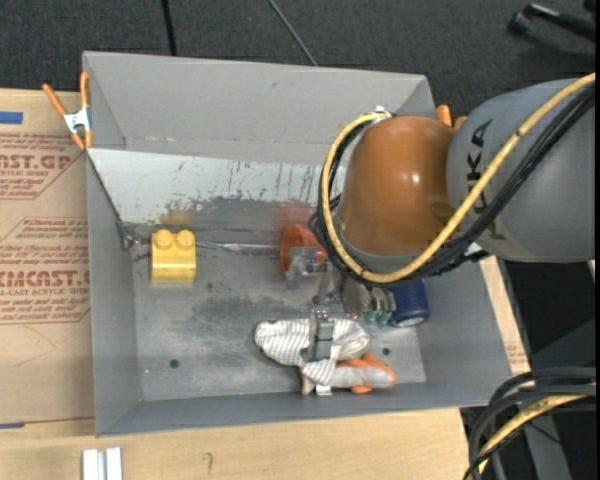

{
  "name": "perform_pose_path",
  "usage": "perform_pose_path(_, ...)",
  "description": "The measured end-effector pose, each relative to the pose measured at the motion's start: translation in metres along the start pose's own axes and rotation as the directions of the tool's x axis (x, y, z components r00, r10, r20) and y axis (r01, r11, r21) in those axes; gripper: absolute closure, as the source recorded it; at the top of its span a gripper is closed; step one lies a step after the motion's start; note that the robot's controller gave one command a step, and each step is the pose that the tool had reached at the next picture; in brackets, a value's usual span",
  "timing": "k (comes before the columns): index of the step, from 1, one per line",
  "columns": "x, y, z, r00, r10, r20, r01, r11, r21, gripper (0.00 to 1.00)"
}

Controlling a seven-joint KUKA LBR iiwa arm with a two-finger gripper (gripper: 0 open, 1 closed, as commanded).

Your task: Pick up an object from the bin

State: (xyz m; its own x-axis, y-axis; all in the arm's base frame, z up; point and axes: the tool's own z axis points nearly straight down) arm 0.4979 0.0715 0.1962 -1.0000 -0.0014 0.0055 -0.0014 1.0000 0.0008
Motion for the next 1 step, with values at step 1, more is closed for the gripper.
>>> perform_pose_path(1, -0.0019, 0.0161, 0.0093, 0.999, -0.045, 0.009, 0.045, 0.999, 0.002, 0.00)
